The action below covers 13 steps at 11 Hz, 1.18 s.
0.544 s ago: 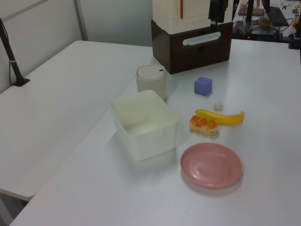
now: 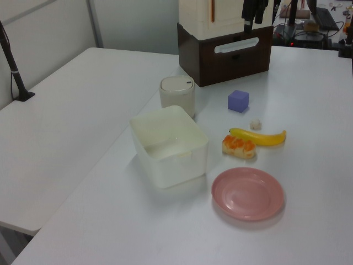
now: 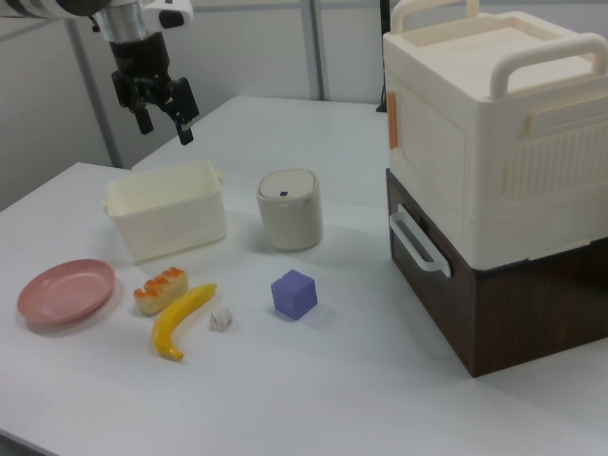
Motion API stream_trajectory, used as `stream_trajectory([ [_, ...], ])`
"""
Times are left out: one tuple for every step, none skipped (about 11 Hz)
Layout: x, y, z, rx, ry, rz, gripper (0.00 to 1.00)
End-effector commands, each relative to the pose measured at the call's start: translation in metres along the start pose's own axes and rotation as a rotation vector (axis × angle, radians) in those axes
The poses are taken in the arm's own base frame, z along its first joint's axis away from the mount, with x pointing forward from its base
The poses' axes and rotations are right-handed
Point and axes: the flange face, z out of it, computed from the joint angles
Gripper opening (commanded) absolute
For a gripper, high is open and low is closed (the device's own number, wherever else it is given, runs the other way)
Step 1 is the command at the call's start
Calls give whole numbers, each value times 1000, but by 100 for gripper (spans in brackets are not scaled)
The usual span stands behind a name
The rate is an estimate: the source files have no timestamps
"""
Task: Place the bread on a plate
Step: 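Move the gripper down toward the toasted bread slice beside the banana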
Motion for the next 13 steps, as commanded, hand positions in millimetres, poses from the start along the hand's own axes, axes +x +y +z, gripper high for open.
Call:
stream_trajectory([
  [-9, -3, 1, 5, -15, 15, 100],
  [-9, -4, 2, 5, -16, 15, 100],
  [-9, -5, 2, 5, -16, 12, 100],
  [-9, -6, 3, 5, -19, 10, 100],
  [-9, -7, 6, 5, -21, 7, 100],
  [-9, -11, 10, 5, -26, 0, 100],
  [-10, -16, 21, 6, -39, -9, 100],
  [-12, -35, 34, 11, -43, -42, 100],
  [-13, -47, 56, 16, -41, -45, 100],
  [-18, -68, 75, 22, -31, -68, 100],
  [-25, -77, 98, 28, -20, -52, 100],
  [-38, -93, 122, 32, -11, -42, 100],
  [-53, -118, 151, 41, 10, -43, 100],
])
